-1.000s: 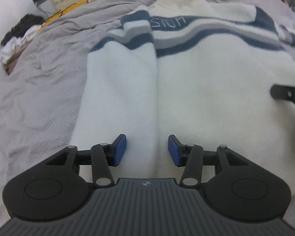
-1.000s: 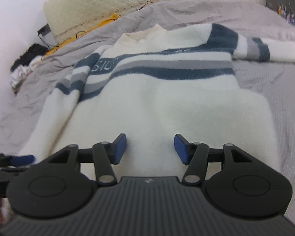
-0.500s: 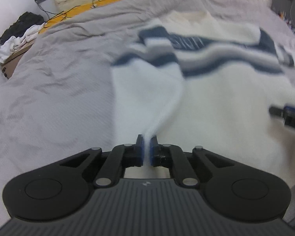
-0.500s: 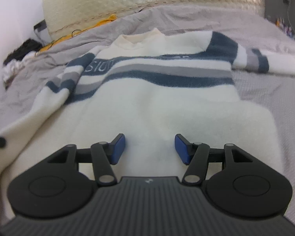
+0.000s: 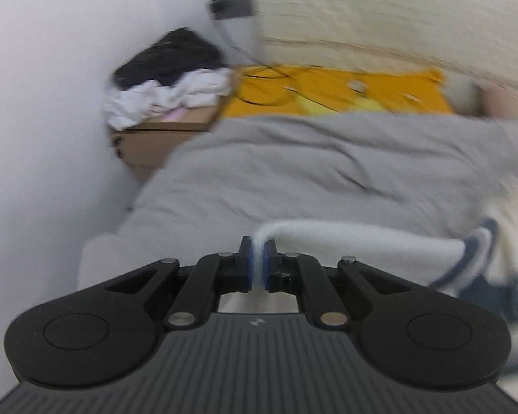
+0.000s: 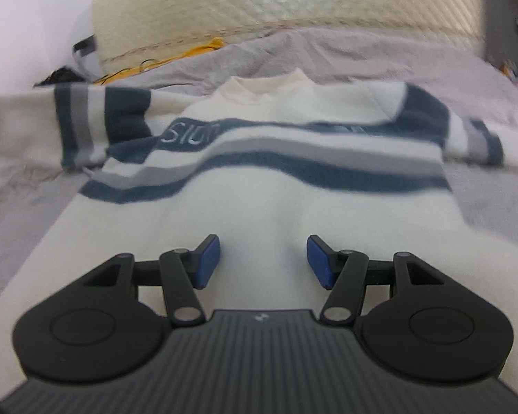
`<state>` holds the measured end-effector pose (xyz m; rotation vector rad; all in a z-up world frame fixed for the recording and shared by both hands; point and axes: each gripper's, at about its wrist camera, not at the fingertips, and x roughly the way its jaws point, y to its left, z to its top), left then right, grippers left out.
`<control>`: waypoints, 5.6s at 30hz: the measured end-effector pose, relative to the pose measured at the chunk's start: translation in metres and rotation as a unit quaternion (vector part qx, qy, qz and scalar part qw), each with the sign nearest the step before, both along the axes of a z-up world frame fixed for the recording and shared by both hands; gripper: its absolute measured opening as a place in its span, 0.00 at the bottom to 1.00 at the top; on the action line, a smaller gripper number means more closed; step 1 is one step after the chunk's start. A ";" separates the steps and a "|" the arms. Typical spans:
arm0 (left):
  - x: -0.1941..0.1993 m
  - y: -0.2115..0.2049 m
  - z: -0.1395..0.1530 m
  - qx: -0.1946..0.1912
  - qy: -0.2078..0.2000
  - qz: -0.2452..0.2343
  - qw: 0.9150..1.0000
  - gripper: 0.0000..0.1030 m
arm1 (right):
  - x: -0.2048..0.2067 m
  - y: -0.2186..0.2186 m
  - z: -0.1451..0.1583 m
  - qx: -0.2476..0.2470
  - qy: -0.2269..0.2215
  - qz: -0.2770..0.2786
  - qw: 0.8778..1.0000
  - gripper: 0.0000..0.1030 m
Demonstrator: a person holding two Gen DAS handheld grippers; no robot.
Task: Fold large clothes
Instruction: 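Grasp the other sleeve cuff with the left gripper and pull it outward, then lower the sleeve onto the bed and open the left gripper, then grasp the sleeve cuff near the right gripper and lift it up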
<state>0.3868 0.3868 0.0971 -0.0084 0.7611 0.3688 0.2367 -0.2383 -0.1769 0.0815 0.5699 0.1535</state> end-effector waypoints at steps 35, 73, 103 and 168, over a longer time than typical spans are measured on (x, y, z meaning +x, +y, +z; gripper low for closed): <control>0.033 -0.013 -0.030 -0.082 -0.044 0.020 0.995 0.50 | 0.030 -0.013 -0.003 0.058 -0.027 -0.020 0.998 0.62; -0.333 -0.401 -0.075 -0.126 -0.111 -0.260 0.951 0.50 | -0.139 -0.126 0.095 0.050 -0.125 -0.039 0.990 0.63; -0.312 -0.371 -0.128 -0.171 -0.071 -0.245 0.952 0.88 | -0.079 -0.177 0.081 0.074 -0.053 -0.188 0.978 0.83; -0.233 -0.386 -0.162 -0.087 -0.028 -0.168 0.981 0.97 | 0.124 -0.463 0.044 0.247 -0.142 -0.264 0.922 0.14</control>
